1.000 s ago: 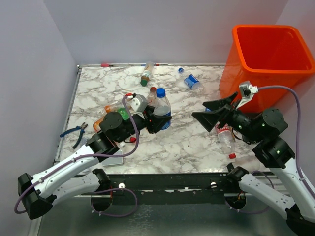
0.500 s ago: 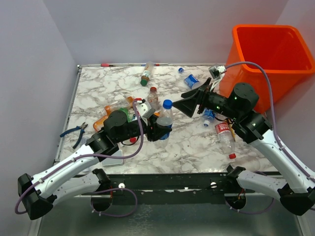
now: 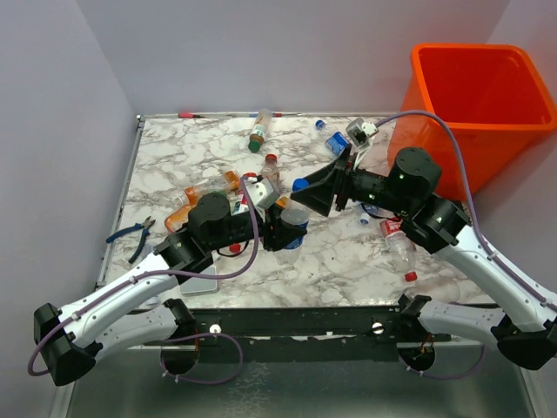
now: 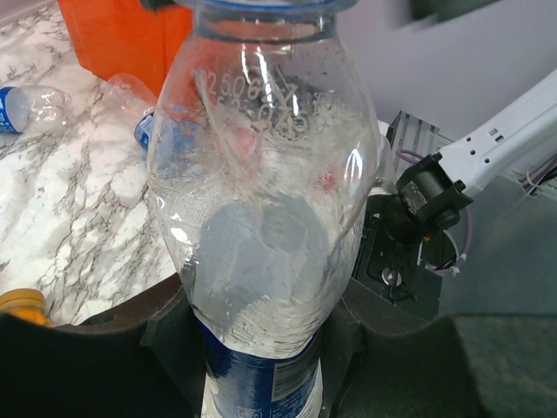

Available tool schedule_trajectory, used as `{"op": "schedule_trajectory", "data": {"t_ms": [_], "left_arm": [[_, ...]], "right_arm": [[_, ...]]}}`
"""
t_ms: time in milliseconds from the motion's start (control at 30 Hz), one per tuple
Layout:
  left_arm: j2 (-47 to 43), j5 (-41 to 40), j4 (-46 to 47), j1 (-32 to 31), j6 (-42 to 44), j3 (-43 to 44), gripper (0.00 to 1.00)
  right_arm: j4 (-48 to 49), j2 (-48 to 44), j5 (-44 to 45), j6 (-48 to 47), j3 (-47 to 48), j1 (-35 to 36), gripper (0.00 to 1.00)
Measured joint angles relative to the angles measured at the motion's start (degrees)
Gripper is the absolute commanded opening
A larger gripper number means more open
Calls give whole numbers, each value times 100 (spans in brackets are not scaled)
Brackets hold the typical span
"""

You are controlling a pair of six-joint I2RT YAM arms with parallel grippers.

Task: Put the plastic bottles in the bin
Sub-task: Pick up the plastic bottle at the center of the board, then place the plastic bottle in the trash bin.

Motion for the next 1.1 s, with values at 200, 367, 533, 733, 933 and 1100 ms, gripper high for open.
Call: {"op": "schedule_trajectory", "data": {"t_ms": [200,367,533,733,933,1100], "left_arm": [[2,-2,-68,2,-92,7,28],[-20,15,-103,4,-267,11,98],[-321,-446,-94,-9,-118,-52,99],[-1399,-1917,87,-9,225,-608,99],[-2208,-3182,481,-9,516,-1478,99],[-2417,-3777,603,-9,551,-1897,99]], "right_arm": [[-278,332,35,-87,127,151,26],[-555,363,339,-452,284,212,1],[-1316,396,1357,-616,1130,251,1],[-1056,398,4505,-1781,2524,273,0],[2153,636,6898,-4496,2380,-223,1],[3058,1770,7451,-4745,3423,-2100,0]]}}
